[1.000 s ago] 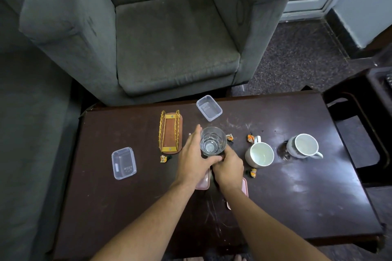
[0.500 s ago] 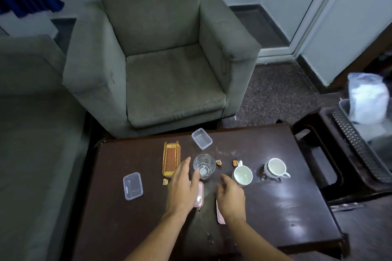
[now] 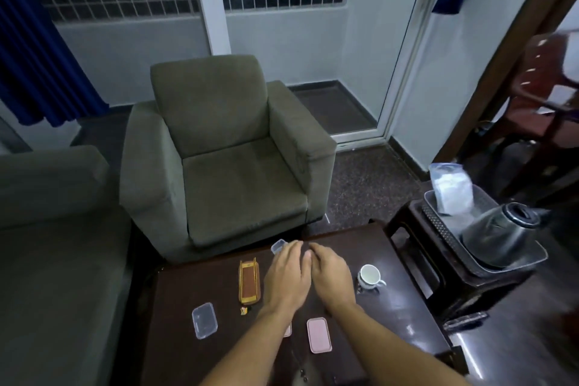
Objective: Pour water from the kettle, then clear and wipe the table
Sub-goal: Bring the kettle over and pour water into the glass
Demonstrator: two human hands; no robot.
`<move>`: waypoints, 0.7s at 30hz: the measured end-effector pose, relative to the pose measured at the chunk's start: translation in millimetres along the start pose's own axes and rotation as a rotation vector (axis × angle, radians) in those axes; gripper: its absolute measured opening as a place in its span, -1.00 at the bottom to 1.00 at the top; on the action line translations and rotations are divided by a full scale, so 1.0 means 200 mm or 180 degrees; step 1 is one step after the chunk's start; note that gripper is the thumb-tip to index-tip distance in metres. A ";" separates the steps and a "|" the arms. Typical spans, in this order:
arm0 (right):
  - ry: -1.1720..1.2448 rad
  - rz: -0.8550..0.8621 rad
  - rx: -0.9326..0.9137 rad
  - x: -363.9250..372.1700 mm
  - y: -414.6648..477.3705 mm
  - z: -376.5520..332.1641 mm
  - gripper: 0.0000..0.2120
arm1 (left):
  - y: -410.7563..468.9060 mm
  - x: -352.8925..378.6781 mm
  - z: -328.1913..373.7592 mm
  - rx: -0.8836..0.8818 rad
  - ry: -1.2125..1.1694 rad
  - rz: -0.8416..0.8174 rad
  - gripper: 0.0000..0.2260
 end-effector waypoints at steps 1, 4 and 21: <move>-0.0052 0.0059 -0.0045 -0.05 0.00 -0.04 -0.69 | 0.02 -0.04 0.05 0.0075 0.0035 0.0009 -0.57; -0.0192 0.0187 -0.0152 -0.19 0.01 -0.16 -0.68 | 0.07 -0.16 0.17 0.0306 0.0235 0.0114 -0.54; -0.0200 0.1285 -0.0385 -1.16 0.20 -0.33 -0.61 | 0.46 -0.43 1.07 0.1310 0.0205 0.0603 -0.54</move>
Point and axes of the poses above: each hand's wrist, its own y-axis towards the middle knuckle, its own x-axis out of the palm, z = x × y, the point moved 10 cm from there along y, towards the middle knuckle, and after that the axes turned 7 degrees about x, right-handed, at the moved point
